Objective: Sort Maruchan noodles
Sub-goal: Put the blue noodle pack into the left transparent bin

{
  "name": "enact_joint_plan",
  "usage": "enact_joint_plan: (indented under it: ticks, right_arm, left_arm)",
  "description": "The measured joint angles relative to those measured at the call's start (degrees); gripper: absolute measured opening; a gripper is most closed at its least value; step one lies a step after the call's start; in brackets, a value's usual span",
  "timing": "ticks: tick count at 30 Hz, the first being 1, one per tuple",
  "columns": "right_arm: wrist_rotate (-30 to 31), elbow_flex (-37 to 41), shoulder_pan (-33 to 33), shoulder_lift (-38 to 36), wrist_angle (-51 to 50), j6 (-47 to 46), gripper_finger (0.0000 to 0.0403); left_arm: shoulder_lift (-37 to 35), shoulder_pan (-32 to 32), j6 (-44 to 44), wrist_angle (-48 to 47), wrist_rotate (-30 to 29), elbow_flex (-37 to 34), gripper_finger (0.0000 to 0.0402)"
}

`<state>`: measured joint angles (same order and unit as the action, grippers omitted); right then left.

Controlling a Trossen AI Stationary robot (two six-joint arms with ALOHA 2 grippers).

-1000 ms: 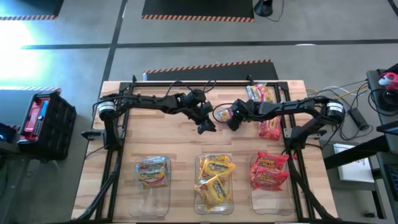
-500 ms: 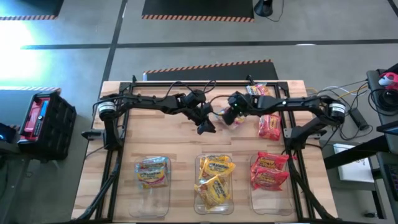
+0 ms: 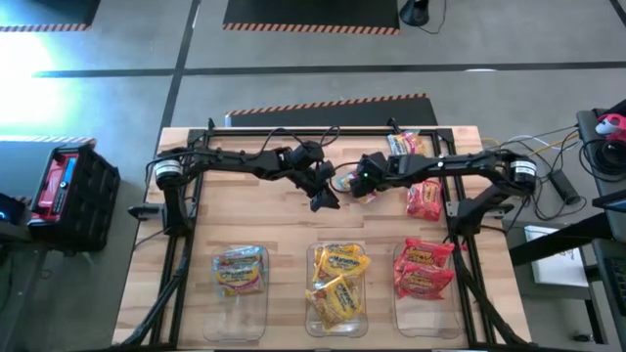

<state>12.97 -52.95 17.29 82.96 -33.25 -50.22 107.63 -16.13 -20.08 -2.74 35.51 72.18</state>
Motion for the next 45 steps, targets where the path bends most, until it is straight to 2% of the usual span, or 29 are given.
enact_joint_plan:
  ticks: [10, 18, 21, 24, 31, 34, 36, 39, 45]
  right_arm:
    - [-1.16, 0.02, -3.02, 4.68, 1.18, -6.67, 0.0146]
    - [0.08, -0.24, -4.18, 8.41, 2.73, -3.59, 0.0146]
    - [1.1, -0.22, -4.18, 8.74, 2.94, 2.31, 0.0146]
    - [2.3, -0.17, -4.18, 8.78, 3.6, 12.47, 0.0146]
    - [3.36, -0.02, -4.16, 8.73, 8.81, 46.09, 0.0146]
    - [3.2, 0.01, -4.16, 8.42, 11.59, 51.31, 0.0146]
    - [2.74, -0.7, -4.12, 7.83, 10.68, 48.65, 0.0146]
    - [2.54, -2.72, -4.14, 6.5, 7.94, 39.8, 0.0146]
    - [1.24, -4.55, -4.14, 5.82, 4.28, 13.34, 0.0146]
  left_arm:
    - [0.0, 0.7, 0.0, 0.0, 0.01, -0.49, 0.0139]
    - [-0.04, 0.99, -0.39, 0.17, 0.1, -1.09, 0.0139]
    - [-0.04, 1.23, -0.39, 0.16, 0.66, -1.09, 0.0139]
    - [-0.07, 1.34, -0.39, 0.07, 1.34, -1.09, 0.0139]
    - [-0.07, 1.35, -0.4, -0.11, 1.59, -1.09, 0.0139]
    - [-0.09, 1.37, -0.71, -0.11, 1.66, -1.09, 0.0139]
    - [-0.09, 1.37, -1.3, -0.13, 1.8, -1.09, 0.0139]
    - [-0.11, 1.38, -1.69, -0.12, 2.17, -1.09, 0.0139]
    - [-0.11, 1.43, -1.97, -0.24, 2.28, -1.09, 0.0139]
